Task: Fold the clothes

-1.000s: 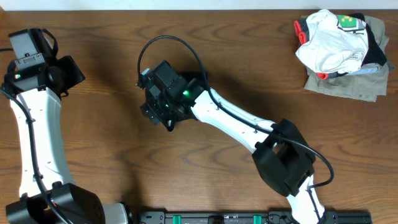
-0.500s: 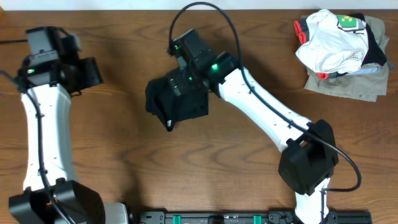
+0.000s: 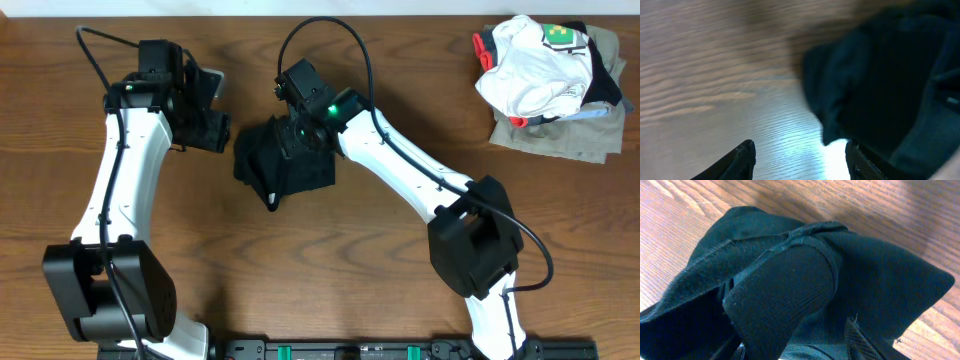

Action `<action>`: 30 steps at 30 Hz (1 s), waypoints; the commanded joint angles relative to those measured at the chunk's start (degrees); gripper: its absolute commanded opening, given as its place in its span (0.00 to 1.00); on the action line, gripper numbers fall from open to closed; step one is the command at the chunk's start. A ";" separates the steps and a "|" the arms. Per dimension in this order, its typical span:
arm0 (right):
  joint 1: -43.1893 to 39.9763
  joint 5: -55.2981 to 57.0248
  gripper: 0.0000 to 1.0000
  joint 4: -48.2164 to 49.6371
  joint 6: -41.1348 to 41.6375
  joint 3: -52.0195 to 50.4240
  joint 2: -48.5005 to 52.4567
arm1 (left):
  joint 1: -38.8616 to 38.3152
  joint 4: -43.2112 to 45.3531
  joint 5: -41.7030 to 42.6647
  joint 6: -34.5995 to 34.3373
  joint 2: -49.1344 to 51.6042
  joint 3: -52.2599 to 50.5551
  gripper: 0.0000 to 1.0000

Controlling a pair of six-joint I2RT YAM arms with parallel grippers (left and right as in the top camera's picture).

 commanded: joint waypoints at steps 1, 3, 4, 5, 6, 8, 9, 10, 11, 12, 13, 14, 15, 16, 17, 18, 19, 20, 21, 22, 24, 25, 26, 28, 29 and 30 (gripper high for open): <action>-1.11 -0.28 0.58 -0.37 1.79 0.00 -0.07 | -0.28 -1.60 7.52 6.80 -0.44 -0.13 0.60; -1.66 -0.28 0.58 -0.48 1.79 0.00 -0.07 | -0.28 -3.23 11.28 10.27 -0.44 -0.13 0.60; -1.92 -0.39 0.58 -0.52 1.79 0.00 -0.07 | -0.28 -3.85 12.98 11.89 -0.44 -0.13 0.60; -2.10 -0.48 0.57 -0.61 1.79 -0.02 -0.07 | -0.28 -4.42 14.49 13.29 -0.44 -0.13 0.60; -2.25 -0.48 0.58 -0.72 1.79 -0.02 -0.07 | -0.28 -4.98 16.20 14.82 -0.44 -0.13 0.60; -2.38 -0.48 0.57 -0.81 1.79 -0.02 -0.07 | -0.28 -5.88 18.27 16.44 -0.44 -0.13 0.60; -2.38 -0.48 0.56 -0.83 1.77 -0.02 -0.07 | -0.28 -6.29 19.02 17.29 -0.44 -0.13 0.60; -2.38 -0.48 0.55 -0.90 1.77 -0.02 -0.07 | -0.28 -6.69 19.91 18.27 -0.44 -0.13 0.60; -2.38 -0.48 0.55 -0.90 1.77 -0.02 -0.07 | -0.28 -6.82 20.70 18.56 -0.42 -0.13 0.60; -2.38 -0.48 0.54 -0.87 1.77 -0.02 -0.07 | -0.28 -6.82 21.22 18.86 -0.42 -0.13 0.61; -2.38 -0.48 0.54 -0.81 1.77 -0.02 -0.07 | -0.33 -6.82 21.31 19.45 -0.42 -0.15 0.61; -2.38 -0.48 0.53 -0.76 1.77 -0.02 -0.07 | -0.39 -6.75 21.27 19.93 -0.42 -0.28 0.61; -2.38 -0.48 0.53 -0.68 1.77 -0.02 -0.07 | -0.42 -6.58 21.27 20.52 -0.42 -0.59 0.61; -2.38 -0.50 0.53 -0.66 1.77 -0.02 -0.07 | -0.52 -6.25 21.27 20.90 -0.42 -1.01 0.61; -2.38 -0.48 0.53 -0.63 1.77 -0.02 -0.07 | -0.61 -5.57 21.27 20.92 -0.39 -1.62 0.61; -2.38 -0.48 0.52 -0.63 1.77 -0.02 -0.07 | -0.68 -4.74 21.27 20.92 -0.31 -2.25 0.61; -2.38 -0.50 0.52 -0.61 1.77 -0.02 -0.07 | -0.83 -3.72 21.27 20.92 -0.15 -2.97 0.61; -2.38 -0.50 0.52 -0.55 1.77 -0.02 -0.07 | -1.05 -2.82 21.27 20.92 0.09 -3.63 0.61; -2.38 -0.50 0.52 -0.50 1.77 -0.02 -0.07 | -1.29 -2.12 21.24 20.92 0.37 -4.09 0.61; -2.38 -0.50 0.52 -0.46 1.77 -0.02 -0.07 | -1.49 -1.44 21.24 20.92 0.68 -4.50 0.61; -2.38 -0.50 0.49 -0.37 1.77 -0.02 -0.07 | -1.86 -0.44 21.03 20.90 1.33 -5.09 0.61; -2.38 -0.50 0.47 -0.35 1.77 -0.02 -0.07 | -1.90 0.04 21.03 20.90 1.79 -5.22 0.61; -2.38 -0.48 0.46 -0.33 1.77 -0.02 -0.07 | -1.90 0.46 21.03 20.85 2.25 -5.27 0.60; -2.38 -0.48 0.44 -0.28 1.77 -0.02 -0.04 | -1.90 1.40 20.11 20.81 3.58 -5.27 0.60; -2.38 -0.48 0.42 -0.24 1.77 -0.02 -0.04 | -1.90 1.73 19.26 20.79 4.17 -5.27 0.55; -2.38 -0.48 0.41 -0.22 1.77 -0.02 -0.04 | -1.90 1.92 18.60 20.76 4.83 -5.27 0.49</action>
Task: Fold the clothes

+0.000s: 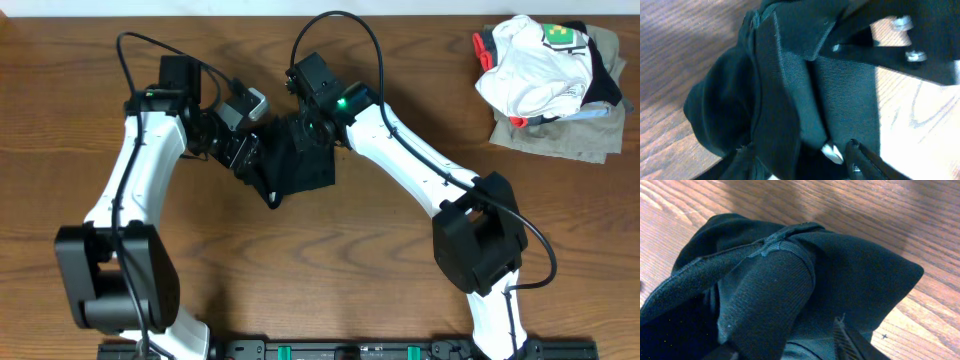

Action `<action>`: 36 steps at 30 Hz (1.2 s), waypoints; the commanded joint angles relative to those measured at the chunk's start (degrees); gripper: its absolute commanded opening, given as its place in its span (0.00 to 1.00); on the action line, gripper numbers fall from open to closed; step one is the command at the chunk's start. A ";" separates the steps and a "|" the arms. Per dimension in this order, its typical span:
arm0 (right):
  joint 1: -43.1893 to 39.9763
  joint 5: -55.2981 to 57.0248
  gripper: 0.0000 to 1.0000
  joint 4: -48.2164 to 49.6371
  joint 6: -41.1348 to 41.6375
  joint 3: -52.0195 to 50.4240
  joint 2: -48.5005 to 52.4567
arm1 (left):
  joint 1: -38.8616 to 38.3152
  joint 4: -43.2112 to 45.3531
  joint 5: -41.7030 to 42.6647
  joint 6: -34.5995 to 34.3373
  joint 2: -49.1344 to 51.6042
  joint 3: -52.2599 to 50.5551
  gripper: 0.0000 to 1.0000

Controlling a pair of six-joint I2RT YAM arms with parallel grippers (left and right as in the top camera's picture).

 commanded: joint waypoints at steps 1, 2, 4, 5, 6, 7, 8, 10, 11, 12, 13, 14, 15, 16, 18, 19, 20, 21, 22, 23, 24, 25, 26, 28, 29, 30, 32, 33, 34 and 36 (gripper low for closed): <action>-0.17 -0.07 0.40 0.17 0.37 -0.02 -0.04 | 0.00 0.50 -1.51 0.63 2.73 -0.42 0.44; -0.17 -0.04 0.38 0.24 0.37 -0.02 -0.04 | 0.00 0.57 -1.62 0.63 3.26 -0.42 0.37; -0.17 -0.04 0.29 0.33 0.37 -0.02 0.15 | 0.02 1.01 -1.88 -0.17 4.13 -0.42 0.21; -0.17 -0.07 0.24 0.35 0.37 -0.02 0.28 | 0.02 1.60 -1.99 -1.38 4.63 -0.42 0.09; -0.17 -0.04 0.19 0.35 0.39 -0.02 0.57 | 0.02 2.23 -2.14 -2.56 4.90 -0.42 0.06; -0.17 -0.07 0.14 0.33 0.42 -0.02 0.83 | 0.02 2.86 -2.54 -3.80 5.20 -0.42 0.06; -0.20 -0.07 0.07 0.31 0.46 -0.02 1.42 | 0.02 3.50 -2.97 -5.01 5.27 -0.42 0.06; -0.33 -0.09 0.01 -0.13 0.83 -0.02 2.19 | 0.02 4.81 -4.11 -7.50 5.31 -0.42 0.06; -0.48 -0.09 0.01 -0.26 0.81 -0.02 2.49 | 0.02 5.57 -4.94 -8.87 5.31 -0.42 0.06; -0.59 -0.09 0.01 -0.55 0.81 -0.02 2.58 | 0.02 6.14 -5.46 -9.68 5.31 -0.42 0.06; -0.83 -0.07 0.01 -0.83 0.81 -0.02 2.71 | 0.04 6.54 -5.88 -9.99 5.31 -0.42 0.06; -1.07 -0.04 0.01 -1.14 0.79 -0.02 2.71 | 0.07 6.73 -6.29 -10.29 5.31 -0.42 0.06; -1.40 -0.04 0.01 -1.40 0.79 -0.02 2.71 | 0.07 6.97 -7.15 -11.13 5.31 -0.42 0.06; -1.79 -0.04 0.01 -1.79 0.79 -0.02 2.71 | 0.09 7.10 -8.28 -12.02 5.31 -0.42 0.06; -2.64 -0.02 0.01 -3.10 0.79 -0.02 2.71 | 0.15 7.10 -10.47 -13.55 5.31 -0.42 0.06; -3.17 0.04 0.01 -4.02 0.76 -0.02 2.71 | 0.17 7.08 -11.67 -14.38 5.31 -0.42 0.06; -3.82 0.24 0.01 -5.22 0.72 -0.09 2.71 | 0.20 6.99 -12.98 -15.15 5.31 -0.42 0.06; -4.33 0.44 0.01 -6.12 0.50 -0.20 2.71 | 0.20 6.84 -13.92 -15.50 5.31 -0.42 0.06; -4.96 0.87 0.01 -7.39 0.33 -0.37 2.71 | 0.17 6.40 -14.84 -15.56 5.31 -0.42 0.06; -5.53 1.16 0.01 -8.61 0.31 -0.48 2.71 | 0.17 5.55 -15.76 -15.58 5.31 -0.42 0.06; -5.92 1.31 0.01 -9.40 0.28 -0.61 2.71 | 0.17 4.85 -16.26 -15.56 5.31 -0.42 0.06; -6.47 1.27 0.01 -10.27 0.13 -0.94 2.71 | 0.17 3.74 -17.11 -15.58 5.31 -0.42 0.06; -6.91 1.27 0.01 -10.99 0.11 -1.31 2.71 | 0.17 2.73 -17.75 -15.56 5.31 -0.50 0.06; -7.43 1.05 0.01 -11.58 -0.35 -2.56 2.71 | 0.17 1.40 -18.75 -15.78 5.31 -1.16 0.06; -7.58 1.01 0.01 -11.52 -0.35 -3.34 2.71 | 0.17 1.25 -18.73 -15.78 5.33 -1.64 0.05; -7.58 0.98 0.01 -11.47 -0.35 -4.07 2.71 | 0.17 1.22 -18.69 -15.78 5.33 -2.12 0.06; -7.50 0.52 0.01 -10.64 -0.79 -5.66 2.71 | 0.17 1.25 -18.69 -15.78 5.35 -3.41 0.06; -7.45 0.15 0.01 -10.10 -0.76 -6.47 2.71 | 0.17 1.29 -18.69 -15.78 5.35 -4.02 0.06; -7.39 -0.33 0.01 -9.31 -0.76 -7.41 2.71 | 0.17 1.38 -18.71 -15.76 5.40 -4.76 0.06; -7.34 -0.74 0.01 -8.24 -0.74 -8.76 2.71 | 0.17 2.21 -18.71 -15.76 5.46 -6.47 0.06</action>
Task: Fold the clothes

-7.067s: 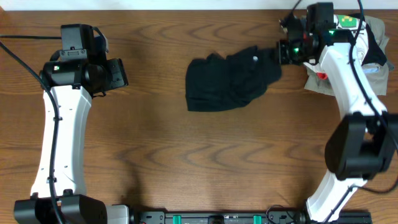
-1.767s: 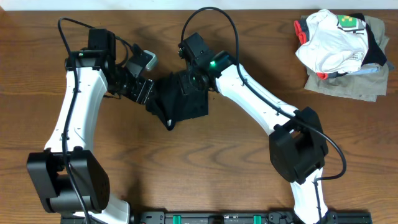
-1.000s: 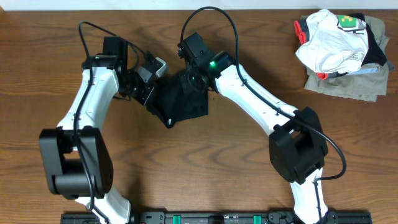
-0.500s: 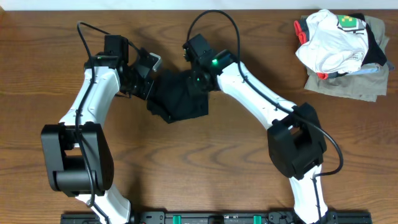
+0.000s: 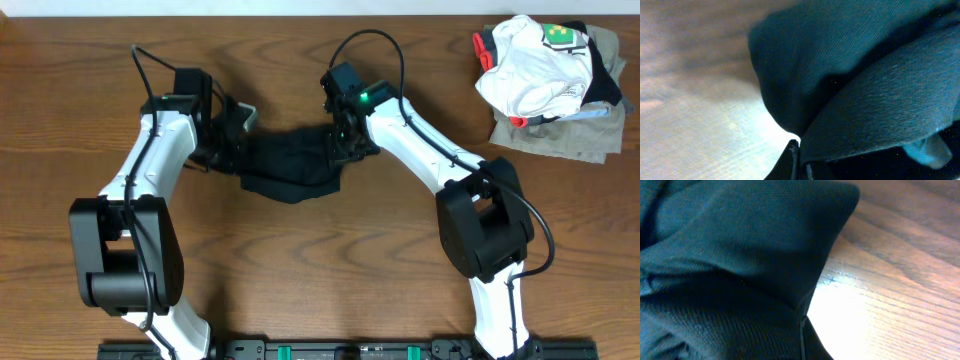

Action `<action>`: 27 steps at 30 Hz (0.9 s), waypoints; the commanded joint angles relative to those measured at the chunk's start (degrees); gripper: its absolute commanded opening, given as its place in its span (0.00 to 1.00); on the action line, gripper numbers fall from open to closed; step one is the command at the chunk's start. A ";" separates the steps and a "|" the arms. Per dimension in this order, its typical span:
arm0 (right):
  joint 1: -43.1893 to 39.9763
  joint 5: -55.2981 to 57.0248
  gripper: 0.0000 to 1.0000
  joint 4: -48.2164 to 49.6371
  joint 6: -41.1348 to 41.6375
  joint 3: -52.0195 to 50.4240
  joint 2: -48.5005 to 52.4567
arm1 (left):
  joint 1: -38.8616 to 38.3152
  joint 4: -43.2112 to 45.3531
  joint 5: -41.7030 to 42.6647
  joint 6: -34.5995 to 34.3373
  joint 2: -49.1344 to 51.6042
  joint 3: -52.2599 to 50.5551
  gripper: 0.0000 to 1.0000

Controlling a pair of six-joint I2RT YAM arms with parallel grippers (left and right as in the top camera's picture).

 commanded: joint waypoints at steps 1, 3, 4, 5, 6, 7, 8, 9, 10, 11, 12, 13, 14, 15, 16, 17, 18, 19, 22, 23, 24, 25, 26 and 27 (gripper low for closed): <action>-1.18 1.79 0.01 0.26 -0.70 -2.84 0.72 | 0.68 0.26 -3.80 -0.55 0.63 -3.56 0.06; -1.20 1.60 0.01 0.50 -0.70 -2.99 0.72 | 0.68 1.70 -3.80 -0.57 0.63 -5.79 0.06; -1.20 1.62 0.01 0.57 -0.70 -2.99 0.72 | 0.68 2.43 -3.78 -0.57 0.63 -6.93 0.06; -1.22 1.62 0.01 0.61 -0.70 -2.97 0.72 | 0.68 3.08 -3.78 -0.70 0.63 -7.89 0.06; -1.27 1.62 0.01 0.61 -0.70 -2.97 0.72 | 0.68 3.82 -3.76 -0.92 0.63 -8.90 0.06; -1.31 1.62 0.01 0.61 -0.70 -2.97 0.72 | 0.68 4.52 -3.76 -1.40 0.63 -9.66 0.06; -1.40 1.62 0.01 0.61 -0.70 -2.97 0.72 | 0.68 5.25 -3.76 -2.05 0.63 -10.32 0.06; -1.49 1.62 0.01 0.61 -0.70 -2.97 0.72 | 0.68 6.05 -3.76 -2.78 0.63 -11.02 0.06; -1.60 1.62 0.01 0.61 -0.70 -2.97 0.72 | 0.68 6.71 -3.74 -3.45 0.63 -11.56 0.06; -1.68 1.44 0.01 0.61 -0.72 -2.97 0.72 | 0.68 7.06 -3.72 -3.78 0.63 -11.87 0.06; -1.77 1.20 0.01 0.59 -0.74 -2.97 0.72 | 0.68 7.04 -3.69 -3.76 0.63 -11.93 0.06; -1.86 0.94 0.02 0.61 -0.74 -2.97 0.72 | 0.68 7.04 -3.69 -3.78 0.63 -11.93 0.06; -1.95 0.79 0.03 0.61 -0.76 -2.95 0.70 | 0.68 7.04 -3.69 -3.82 0.63 -11.93 0.08; -1.99 0.76 0.04 0.59 -0.85 -2.84 0.68 | 0.68 7.06 -3.69 -4.28 0.63 -11.93 0.22; -2.01 0.57 0.09 0.59 -0.96 -2.71 0.46 | 0.68 7.13 -3.69 -4.92 0.63 -11.93 0.36; -2.03 0.35 0.18 0.85 -1.68 -2.49 0.11 | 0.68 7.32 -3.69 -5.73 0.63 -11.93 0.47; -2.05 0.35 0.24 1.11 -2.12 -2.36 -0.26 | 0.68 7.52 -3.69 -6.99 0.63 -11.93 0.64; -2.05 0.39 0.31 1.55 -2.29 -2.12 -0.85 | 0.68 7.72 -3.69 -7.80 0.63 -11.93 0.86; -2.54 0.37 0.46 2.84 -3.85 -0.98 -3.06 | 0.70 7.96 -3.74 -8.90 0.61 -11.67 0.98; -2.73 0.37 0.48 2.99 -4.35 -0.48 -3.69 | 0.70 7.93 -3.76 -9.38 0.61 -11.39 0.98; -3.04 0.39 0.49 3.15 -5.09 0.15 -4.33 | 0.70 7.91 -3.76 -10.10 0.55 -10.99 0.98; -3.37 0.39 0.50 3.28 -5.92 0.83 -4.92 | 0.83 7.89 -3.74 -10.91 0.46 -10.49 0.98; -3.72 0.37 0.51 3.54 -7.04 1.51 -5.33 | 1.03 7.89 -3.74 -11.91 0.22 -10.03 0.98; -4.00 0.39 0.51 3.82 -8.02 2.08 -5.60 | 1.36 7.89 -3.74 -12.85 -0.17 -9.49 0.98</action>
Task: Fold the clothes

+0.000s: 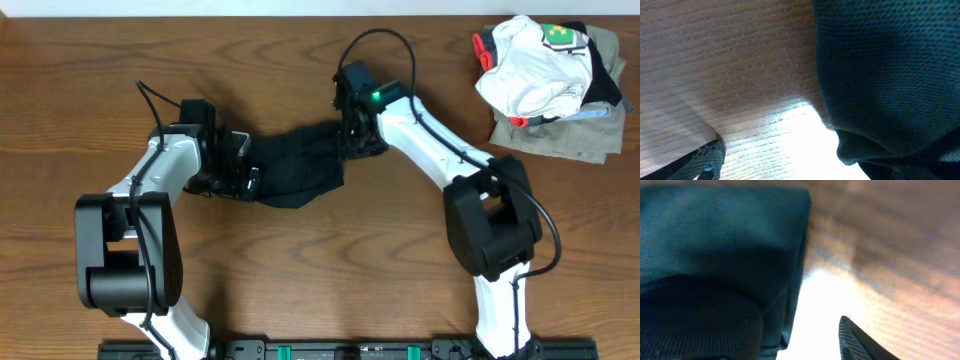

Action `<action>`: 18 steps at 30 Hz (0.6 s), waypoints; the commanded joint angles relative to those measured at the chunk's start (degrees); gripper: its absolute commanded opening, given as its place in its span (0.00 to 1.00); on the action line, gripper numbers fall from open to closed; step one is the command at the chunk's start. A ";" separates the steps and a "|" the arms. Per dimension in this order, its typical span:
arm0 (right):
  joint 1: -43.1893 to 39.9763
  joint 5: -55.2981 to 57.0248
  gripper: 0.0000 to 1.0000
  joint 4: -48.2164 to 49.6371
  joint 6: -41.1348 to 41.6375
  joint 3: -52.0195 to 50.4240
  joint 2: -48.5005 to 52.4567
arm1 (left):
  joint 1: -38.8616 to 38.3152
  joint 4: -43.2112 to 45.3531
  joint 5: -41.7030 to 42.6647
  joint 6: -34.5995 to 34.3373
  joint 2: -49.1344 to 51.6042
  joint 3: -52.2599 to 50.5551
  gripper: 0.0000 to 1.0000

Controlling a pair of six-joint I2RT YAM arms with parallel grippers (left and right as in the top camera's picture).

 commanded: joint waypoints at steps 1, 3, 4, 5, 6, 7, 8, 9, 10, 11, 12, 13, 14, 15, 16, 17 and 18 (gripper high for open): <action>-1.55 0.81 0.52 1.07 -4.90 3.85 -4.20 | 1.05 0.00 -0.57 -4.72 -0.46 1.75 0.98; -2.23 0.79 0.53 1.73 -7.06 5.05 -4.26 | 2.32 0.02 -0.55 -6.14 -1.92 2.58 0.98; -2.54 0.79 0.54 2.25 -7.91 5.29 -4.26 | 3.08 0.02 -0.55 -6.86 -2.78 2.89 0.98; -2.93 0.76 0.54 2.95 -8.57 5.33 -4.26 | 3.91 0.00 -0.55 -7.56 -3.74 3.06 0.98; -3.23 0.74 0.54 3.30 -8.85 5.33 -4.26 | 4.79 0.00 -0.55 -8.15 -4.79 3.06 0.98; -3.52 0.74 0.54 3.54 -8.85 5.33 -4.26 | 5.38 -0.04 -0.48 -8.28 -5.53 3.06 0.98; -3.74 0.50 0.54 3.58 -8.85 5.33 -4.26 | 6.21 -0.22 -0.37 -8.46 -6.56 3.06 0.98; -3.91 -0.24 0.54 3.56 -8.85 5.33 -4.26 | 6.99 -0.24 -0.33 -8.63 -7.52 3.06 0.98; -4.02 -1.14 0.54 3.52 -8.85 5.33 -4.26 | 7.69 -0.26 -0.31 -8.66 -8.48 3.06 0.98; -4.07 -2.14 0.54 3.45 -8.83 5.33 -4.28 | 8.20 -0.26 -0.31 -8.63 -9.25 3.06 0.98; -4.09 -3.13 0.55 3.34 -8.79 5.33 -4.31 | 8.61 -0.22 -0.31 -8.63 -9.97 3.06 0.98; -4.09 -4.15 0.55 3.32 -8.37 5.33 -4.33 | 9.01 -0.17 -0.31 -8.63 -10.80 3.06 0.98; -4.09 -4.92 0.55 3.26 -7.74 5.33 -4.35 | 9.25 0.00 -0.33 -8.63 -11.34 3.06 0.98; -4.09 -5.66 0.55 3.17 -7.21 5.33 -4.44 | 9.38 0.04 -0.31 -8.63 -11.69 3.06 0.98; -4.11 -6.51 0.55 3.08 -6.93 5.33 -4.46 | 9.40 0.20 -0.33 -8.61 -11.96 3.06 0.98; -4.17 -7.13 0.55 2.82 -6.71 5.33 -4.66 | 9.40 0.24 -0.33 -8.61 -12.04 3.06 0.98; -4.26 -7.54 0.55 2.40 -6.16 5.33 -4.85 | 9.40 0.24 -0.33 -8.61 -12.04 3.06 0.98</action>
